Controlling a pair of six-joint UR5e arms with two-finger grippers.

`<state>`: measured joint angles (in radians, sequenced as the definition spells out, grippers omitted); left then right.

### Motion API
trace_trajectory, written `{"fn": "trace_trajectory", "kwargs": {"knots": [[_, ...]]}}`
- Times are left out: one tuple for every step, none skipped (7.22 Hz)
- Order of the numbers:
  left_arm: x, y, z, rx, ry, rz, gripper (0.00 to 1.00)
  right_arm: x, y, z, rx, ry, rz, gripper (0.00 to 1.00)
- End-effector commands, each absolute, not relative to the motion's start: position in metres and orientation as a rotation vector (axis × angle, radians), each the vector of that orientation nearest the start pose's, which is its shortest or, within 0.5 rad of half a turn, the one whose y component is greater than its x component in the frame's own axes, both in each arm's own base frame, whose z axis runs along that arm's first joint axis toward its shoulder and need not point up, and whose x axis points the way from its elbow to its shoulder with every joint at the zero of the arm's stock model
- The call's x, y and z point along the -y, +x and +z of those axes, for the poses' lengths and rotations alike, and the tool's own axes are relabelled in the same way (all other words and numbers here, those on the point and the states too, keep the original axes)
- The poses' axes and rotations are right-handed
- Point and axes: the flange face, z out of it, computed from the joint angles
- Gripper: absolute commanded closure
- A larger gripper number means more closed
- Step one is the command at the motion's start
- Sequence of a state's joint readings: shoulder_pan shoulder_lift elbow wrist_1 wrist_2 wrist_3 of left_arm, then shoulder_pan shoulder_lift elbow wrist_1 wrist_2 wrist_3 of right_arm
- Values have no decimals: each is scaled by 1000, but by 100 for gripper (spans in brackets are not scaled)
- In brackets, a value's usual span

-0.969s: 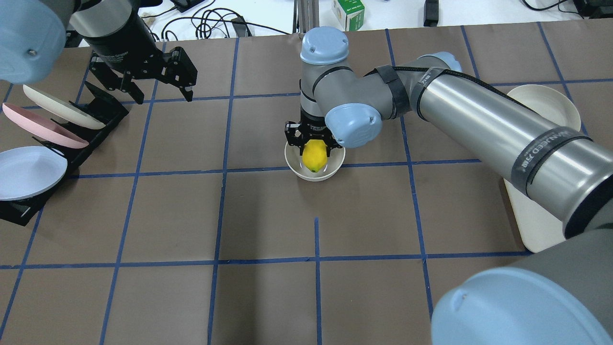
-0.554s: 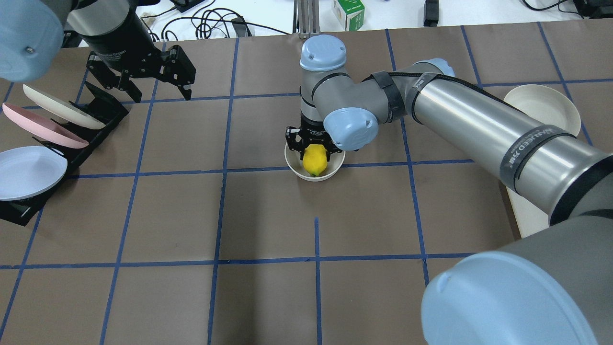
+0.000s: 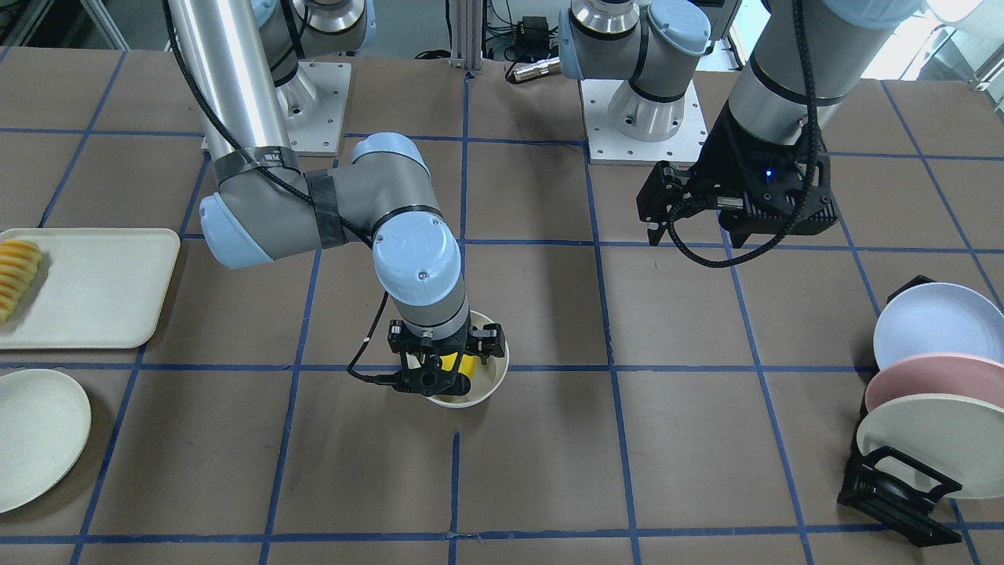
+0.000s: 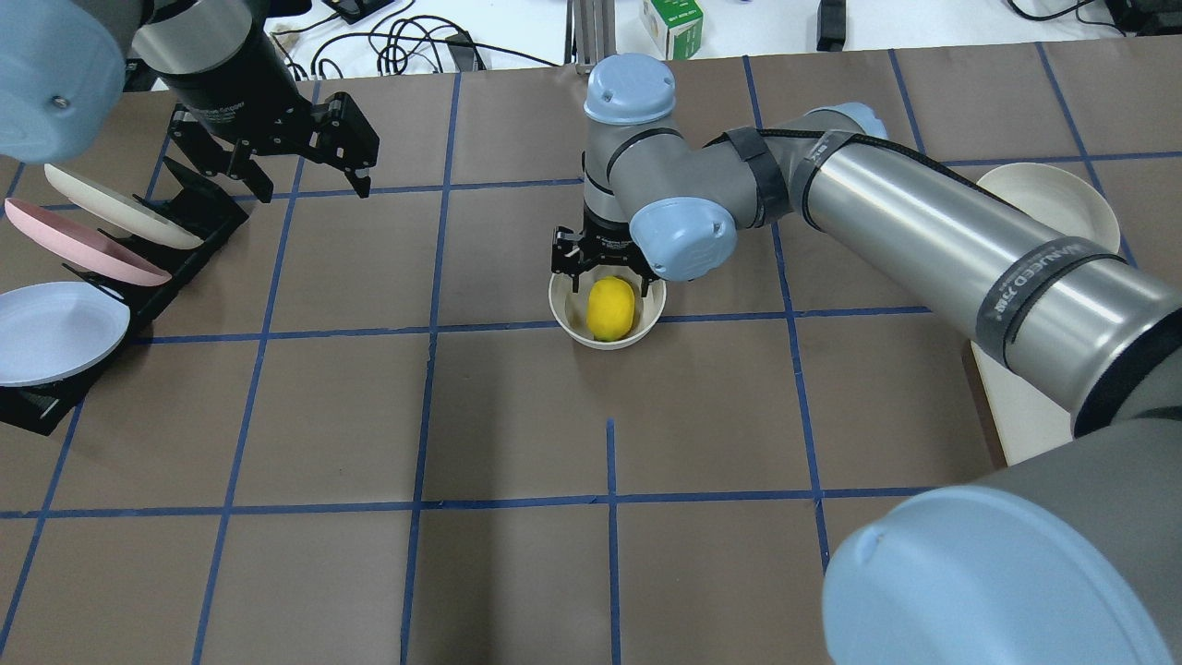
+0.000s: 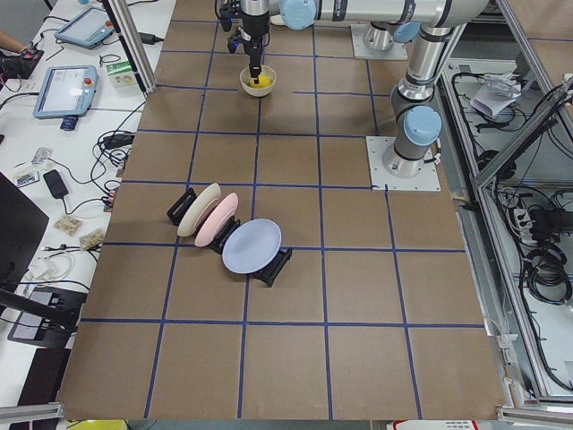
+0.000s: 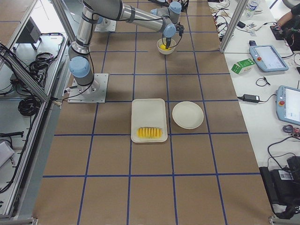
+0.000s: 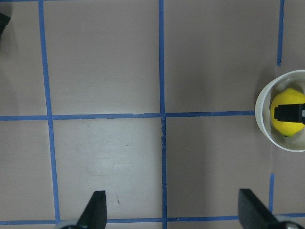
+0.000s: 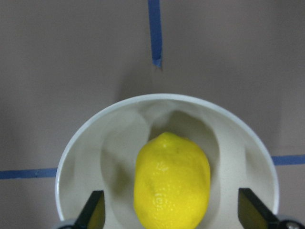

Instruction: Place bowl and put lemon in it

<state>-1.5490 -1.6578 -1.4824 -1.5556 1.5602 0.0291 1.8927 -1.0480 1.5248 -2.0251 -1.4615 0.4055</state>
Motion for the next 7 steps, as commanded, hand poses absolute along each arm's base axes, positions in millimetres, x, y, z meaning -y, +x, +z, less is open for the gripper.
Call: {"fn": "trace_trajectory", "kwargs": {"knots": [[533, -122, 487, -3150, 10, -22, 4, 575, 316, 307, -3035, 186, 52, 0], [533, -122, 485, -3151, 10, -15, 4, 569, 287, 343, -3033, 228, 45, 0], [532, -122, 484, -3151, 10, -12, 4, 565, 252, 371, -3049, 221, 54, 0], [532, -123, 484, -3152, 12, -13, 4, 562, 212, 399, -3052, 148, 23, 0], [532, -122, 484, -3151, 10, -12, 4, 557, 179, 416, -3053, 115, 21, 0], [532, -122, 483, -3151, 10, -10, 4, 545, 157, 436, -3053, 151, 40, 0], [532, -122, 483, -3151, 10, -10, 4, 524, 147, 456, -3066, 114, 85, 0]]}}
